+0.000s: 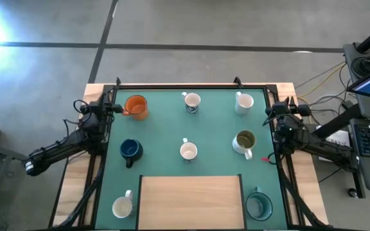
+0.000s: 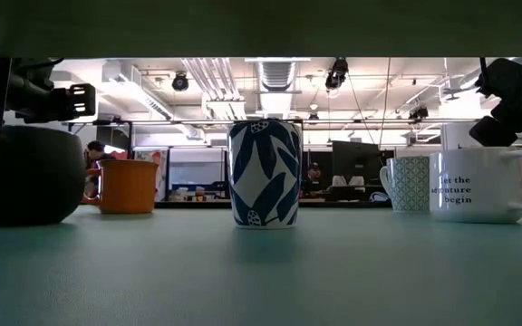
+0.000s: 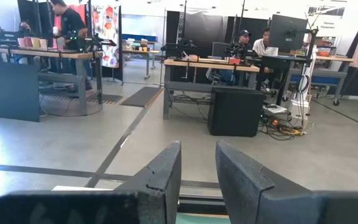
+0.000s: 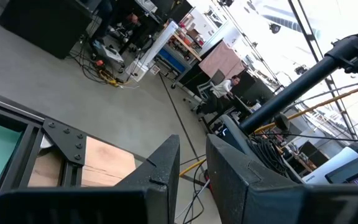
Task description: Place coffee mugs
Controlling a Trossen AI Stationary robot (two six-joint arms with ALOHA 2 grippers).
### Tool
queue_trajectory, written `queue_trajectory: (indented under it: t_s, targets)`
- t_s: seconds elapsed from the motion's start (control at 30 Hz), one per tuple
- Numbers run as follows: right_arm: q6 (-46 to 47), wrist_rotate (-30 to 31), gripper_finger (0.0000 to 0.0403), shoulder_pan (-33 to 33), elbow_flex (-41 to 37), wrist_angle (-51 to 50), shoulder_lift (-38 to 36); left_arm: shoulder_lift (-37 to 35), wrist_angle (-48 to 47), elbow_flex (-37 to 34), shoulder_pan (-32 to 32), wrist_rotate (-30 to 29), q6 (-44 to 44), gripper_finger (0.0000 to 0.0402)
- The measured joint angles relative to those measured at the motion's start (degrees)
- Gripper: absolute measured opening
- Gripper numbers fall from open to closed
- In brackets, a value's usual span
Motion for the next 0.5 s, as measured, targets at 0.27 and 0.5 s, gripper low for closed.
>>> queue_trajectory:
  t_s: [0.27, 0.5]
  targets:
    - [0.0, 0.0, 0.0068, 0.0, 0.0, 0.0, 0.0, 0.0, 0.0, 0.0, 0.0, 0.0, 0.3, 0.0082]
    - [0.0, 0.0, 0.0068, 0.0, 0.0, 0.0, 0.0, 0.0, 0.0, 0.0, 0.0, 0.1, 0.5, 0.0082]
